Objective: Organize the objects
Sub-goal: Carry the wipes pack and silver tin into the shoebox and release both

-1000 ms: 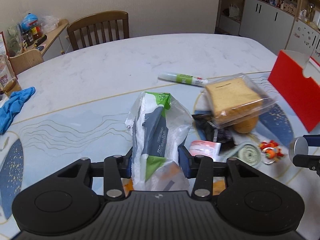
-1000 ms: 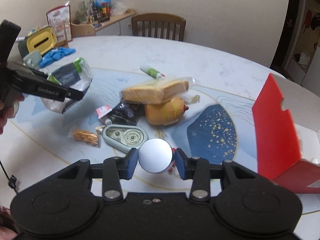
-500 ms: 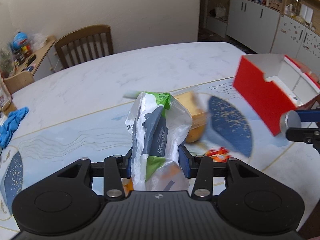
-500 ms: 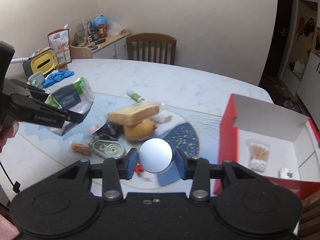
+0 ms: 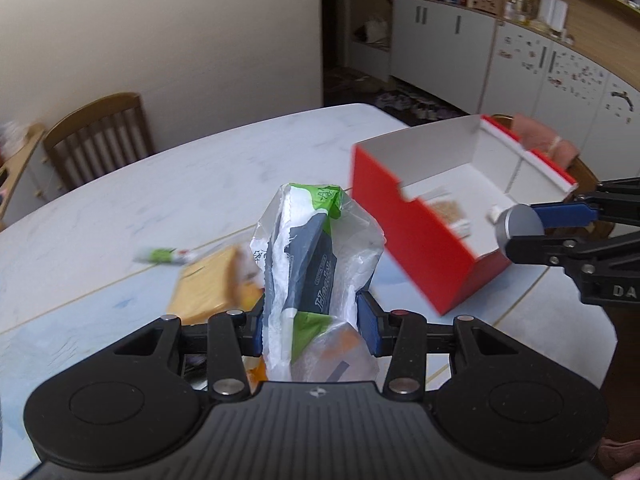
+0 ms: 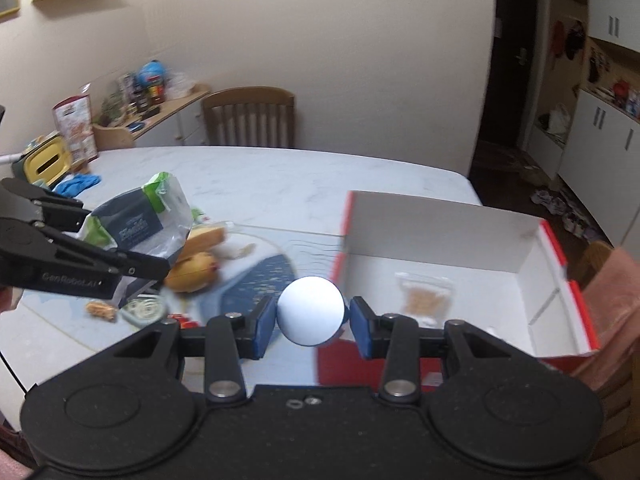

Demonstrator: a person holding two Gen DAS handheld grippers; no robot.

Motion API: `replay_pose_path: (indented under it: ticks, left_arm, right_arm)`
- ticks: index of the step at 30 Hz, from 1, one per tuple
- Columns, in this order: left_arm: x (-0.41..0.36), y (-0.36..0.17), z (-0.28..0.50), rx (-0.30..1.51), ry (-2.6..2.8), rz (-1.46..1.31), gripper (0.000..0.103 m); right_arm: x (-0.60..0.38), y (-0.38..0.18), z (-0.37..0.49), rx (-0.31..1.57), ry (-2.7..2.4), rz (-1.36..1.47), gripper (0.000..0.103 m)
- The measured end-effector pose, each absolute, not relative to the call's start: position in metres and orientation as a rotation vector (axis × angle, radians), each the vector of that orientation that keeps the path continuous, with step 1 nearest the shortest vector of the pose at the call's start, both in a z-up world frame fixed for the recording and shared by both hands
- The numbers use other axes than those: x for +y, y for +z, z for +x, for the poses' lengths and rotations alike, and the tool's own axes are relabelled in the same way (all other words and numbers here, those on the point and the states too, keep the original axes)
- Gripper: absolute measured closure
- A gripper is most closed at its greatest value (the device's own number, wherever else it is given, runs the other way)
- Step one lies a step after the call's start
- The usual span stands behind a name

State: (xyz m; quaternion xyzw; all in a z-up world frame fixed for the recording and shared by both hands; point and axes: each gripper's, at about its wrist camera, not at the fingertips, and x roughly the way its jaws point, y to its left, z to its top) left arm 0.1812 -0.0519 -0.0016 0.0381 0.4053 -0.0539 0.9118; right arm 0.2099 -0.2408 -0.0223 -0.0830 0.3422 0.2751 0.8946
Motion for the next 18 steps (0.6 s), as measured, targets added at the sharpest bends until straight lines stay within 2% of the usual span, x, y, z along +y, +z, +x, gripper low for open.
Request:
replay_pose_path:
  ticks: [18]
  left_arm:
    - [-0.176,-0.013,0.256,0.906,-0.294,0.142,0.06]
  right_arm:
    - [-0.332,-0.039,0.29,0.772,0.425,-0.103,0.063]
